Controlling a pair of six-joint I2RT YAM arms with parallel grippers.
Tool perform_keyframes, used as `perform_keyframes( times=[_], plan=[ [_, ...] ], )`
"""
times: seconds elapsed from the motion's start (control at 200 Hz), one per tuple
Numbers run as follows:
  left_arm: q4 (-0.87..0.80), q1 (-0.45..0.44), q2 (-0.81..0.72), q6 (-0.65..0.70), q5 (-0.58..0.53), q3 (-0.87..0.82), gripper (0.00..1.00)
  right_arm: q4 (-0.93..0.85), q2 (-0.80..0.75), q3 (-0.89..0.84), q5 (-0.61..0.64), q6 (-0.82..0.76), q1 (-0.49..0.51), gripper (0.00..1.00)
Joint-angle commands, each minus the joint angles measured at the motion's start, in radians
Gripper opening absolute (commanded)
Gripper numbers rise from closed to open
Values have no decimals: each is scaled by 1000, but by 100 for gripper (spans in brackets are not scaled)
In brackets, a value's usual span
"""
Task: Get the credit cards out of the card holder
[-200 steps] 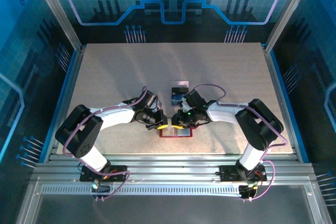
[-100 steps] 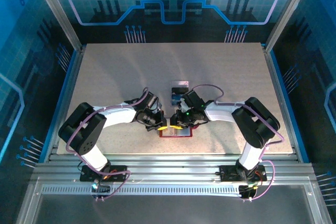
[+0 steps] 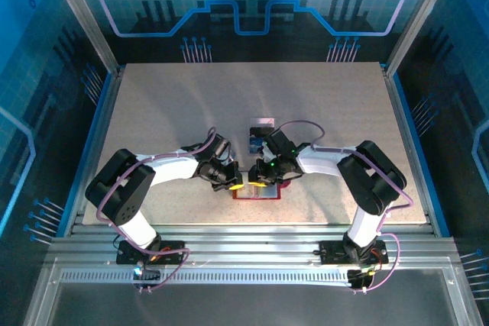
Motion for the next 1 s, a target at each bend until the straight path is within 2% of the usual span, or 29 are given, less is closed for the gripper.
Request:
perform_keyframes(
  times=[0.0,0.355,0.625,0.995],
  plan=[
    [-29,7,9,16,-7,-2,4,-75,-6,28,38,-39,14,23],
    [-40,7,12,20,-13,2,3,-121,-28,49,58,-59,14,23],
    [-105,6,16,58,-58,31,3,-20,-39,20,-20,-13,15,23],
    [-102,6,17,55,-53,30,3,-15,9,7,-25,-14,15,23]
  ],
)
